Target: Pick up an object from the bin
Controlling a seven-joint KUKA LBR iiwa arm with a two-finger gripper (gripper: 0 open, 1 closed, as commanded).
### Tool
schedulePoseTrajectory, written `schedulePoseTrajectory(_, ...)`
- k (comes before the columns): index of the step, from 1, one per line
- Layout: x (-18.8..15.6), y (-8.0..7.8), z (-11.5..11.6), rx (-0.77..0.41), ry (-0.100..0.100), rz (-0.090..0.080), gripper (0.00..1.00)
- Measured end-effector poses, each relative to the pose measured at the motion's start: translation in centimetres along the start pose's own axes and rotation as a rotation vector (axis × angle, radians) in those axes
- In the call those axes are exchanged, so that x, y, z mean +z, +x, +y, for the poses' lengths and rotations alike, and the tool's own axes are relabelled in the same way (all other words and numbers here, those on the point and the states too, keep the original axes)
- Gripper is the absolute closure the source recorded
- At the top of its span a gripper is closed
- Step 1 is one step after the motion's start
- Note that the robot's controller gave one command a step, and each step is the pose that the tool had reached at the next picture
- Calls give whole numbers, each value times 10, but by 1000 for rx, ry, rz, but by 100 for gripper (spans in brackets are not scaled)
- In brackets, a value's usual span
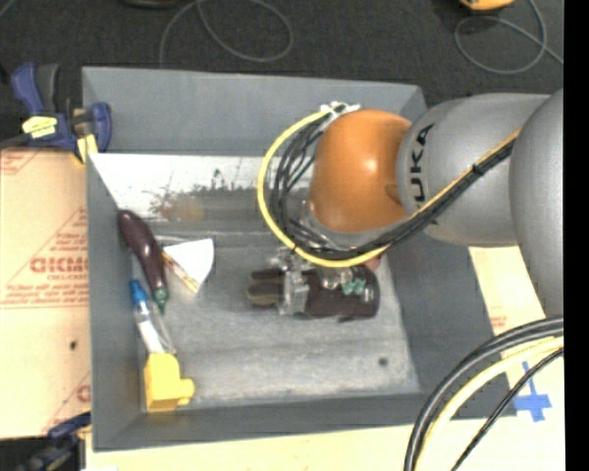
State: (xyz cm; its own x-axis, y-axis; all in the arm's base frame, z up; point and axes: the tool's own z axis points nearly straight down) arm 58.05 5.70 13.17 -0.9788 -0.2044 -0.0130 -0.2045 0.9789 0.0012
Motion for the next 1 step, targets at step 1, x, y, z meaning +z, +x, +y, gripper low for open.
schedulePoseTrajectory(1,0,0,0,1,0,0,100)
